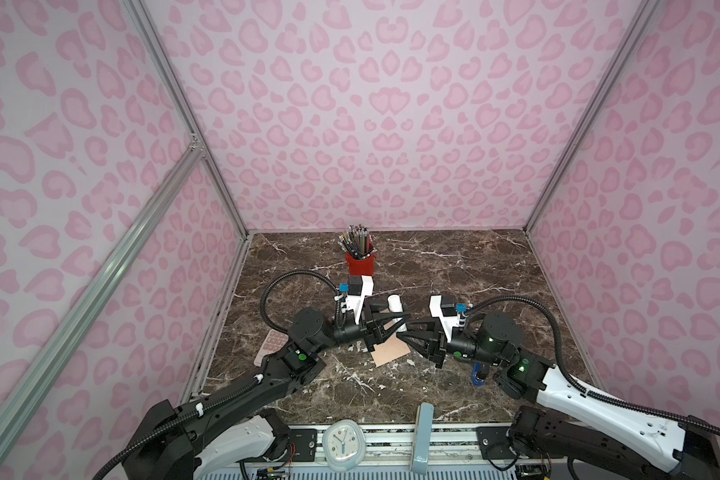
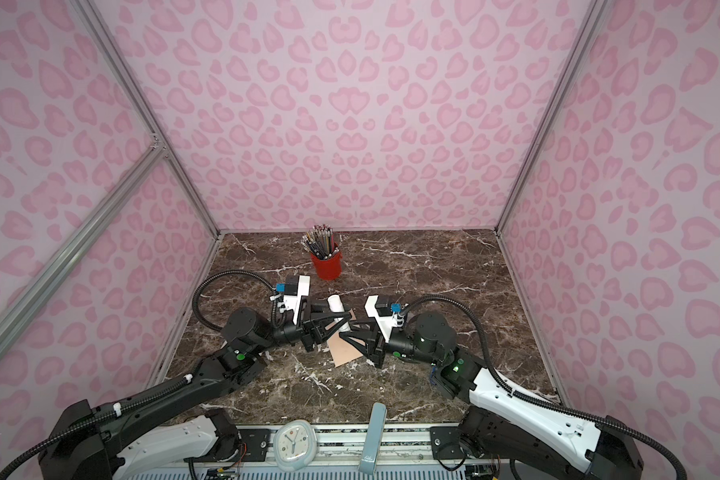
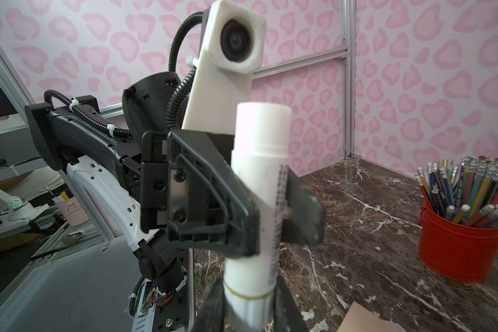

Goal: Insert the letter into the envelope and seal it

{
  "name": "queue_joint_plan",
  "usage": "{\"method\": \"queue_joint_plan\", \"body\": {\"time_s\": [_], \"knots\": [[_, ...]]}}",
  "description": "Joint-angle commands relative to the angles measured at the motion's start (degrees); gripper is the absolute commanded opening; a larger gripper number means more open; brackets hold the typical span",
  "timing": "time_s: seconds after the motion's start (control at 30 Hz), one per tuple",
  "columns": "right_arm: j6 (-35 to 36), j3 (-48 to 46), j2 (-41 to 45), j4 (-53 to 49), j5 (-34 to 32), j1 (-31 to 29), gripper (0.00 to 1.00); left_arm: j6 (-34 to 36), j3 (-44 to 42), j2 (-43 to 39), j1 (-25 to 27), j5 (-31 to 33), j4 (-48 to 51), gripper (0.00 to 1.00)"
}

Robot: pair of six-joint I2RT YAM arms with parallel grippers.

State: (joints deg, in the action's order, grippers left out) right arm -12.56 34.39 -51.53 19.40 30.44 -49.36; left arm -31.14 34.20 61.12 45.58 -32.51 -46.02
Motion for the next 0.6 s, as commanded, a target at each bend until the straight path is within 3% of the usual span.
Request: {"method": "queue_joint_plan", "body": {"time_s": [0.0, 0.2, 0.57], "knots": [[0.3, 0.5, -0.4, 0.9, -0.4, 0.0, 0.22, 0.0, 0.7, 0.4, 0.3, -0.4, -1.5, 0.04], [3.1, 1.6, -0.1, -2.0, -5.9, -2.3, 0.18, 1.8, 1.5, 0.1, 1.3, 1.9, 1.2, 0.04], [10.1, 2.6, 0.7, -1.8, -23.6, -11.8, 0.13, 3.7, 1.7, -1.0, 2.3, 6.8, 4.2, 0.04]]}}
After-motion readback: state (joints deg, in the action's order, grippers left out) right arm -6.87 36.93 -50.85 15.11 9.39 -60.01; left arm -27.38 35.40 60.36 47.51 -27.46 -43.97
